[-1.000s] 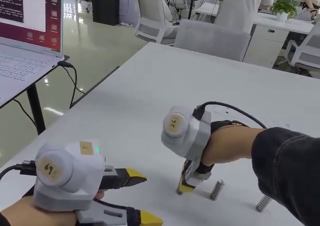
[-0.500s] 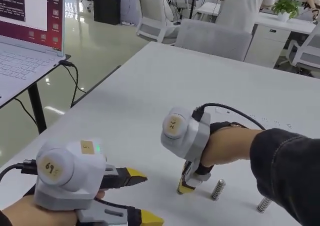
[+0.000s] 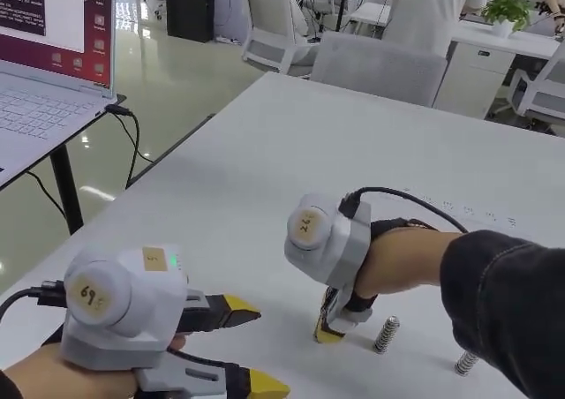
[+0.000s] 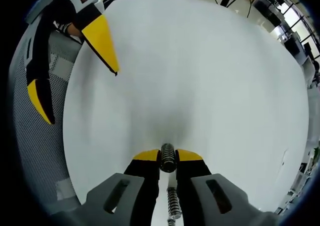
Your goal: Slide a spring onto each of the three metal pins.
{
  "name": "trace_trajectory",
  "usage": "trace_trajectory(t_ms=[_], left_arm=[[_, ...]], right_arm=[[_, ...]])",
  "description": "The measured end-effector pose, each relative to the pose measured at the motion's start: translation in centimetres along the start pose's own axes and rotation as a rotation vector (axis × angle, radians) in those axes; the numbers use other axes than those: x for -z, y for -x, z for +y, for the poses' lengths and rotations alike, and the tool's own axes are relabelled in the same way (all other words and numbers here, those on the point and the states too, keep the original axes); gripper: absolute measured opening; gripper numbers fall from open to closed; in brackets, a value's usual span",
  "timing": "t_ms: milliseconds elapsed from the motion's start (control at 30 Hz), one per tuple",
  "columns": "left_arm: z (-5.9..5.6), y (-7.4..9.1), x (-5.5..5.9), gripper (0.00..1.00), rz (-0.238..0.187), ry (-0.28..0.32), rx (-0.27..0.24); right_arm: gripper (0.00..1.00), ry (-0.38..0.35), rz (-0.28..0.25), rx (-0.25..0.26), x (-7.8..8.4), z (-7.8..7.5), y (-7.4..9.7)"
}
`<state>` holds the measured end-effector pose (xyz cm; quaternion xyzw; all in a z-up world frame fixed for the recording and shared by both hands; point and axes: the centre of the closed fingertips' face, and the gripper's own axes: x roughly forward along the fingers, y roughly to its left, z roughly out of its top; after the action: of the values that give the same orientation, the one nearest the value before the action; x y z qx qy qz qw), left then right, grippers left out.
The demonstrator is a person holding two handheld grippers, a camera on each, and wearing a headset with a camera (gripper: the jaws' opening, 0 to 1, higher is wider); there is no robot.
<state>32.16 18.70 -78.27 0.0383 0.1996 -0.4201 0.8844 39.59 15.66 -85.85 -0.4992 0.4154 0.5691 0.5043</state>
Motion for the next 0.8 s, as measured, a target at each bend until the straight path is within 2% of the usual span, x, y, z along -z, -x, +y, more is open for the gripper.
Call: trace_trajectory(t_ms=[433, 800], left_arm=[[-0.16, -0.04, 0.01, 0.46, 0.004, -0.003, 0.004], [-0.21, -0.14, -0.01, 0.47, 0.009, -0.007, 0.008]], right_arm=[[0.14, -0.017, -0.022, 0.007, 0.01, -0.22, 0.28], [0.18, -0.032, -0.028, 0.016, 0.67, -0.42, 0.52]])
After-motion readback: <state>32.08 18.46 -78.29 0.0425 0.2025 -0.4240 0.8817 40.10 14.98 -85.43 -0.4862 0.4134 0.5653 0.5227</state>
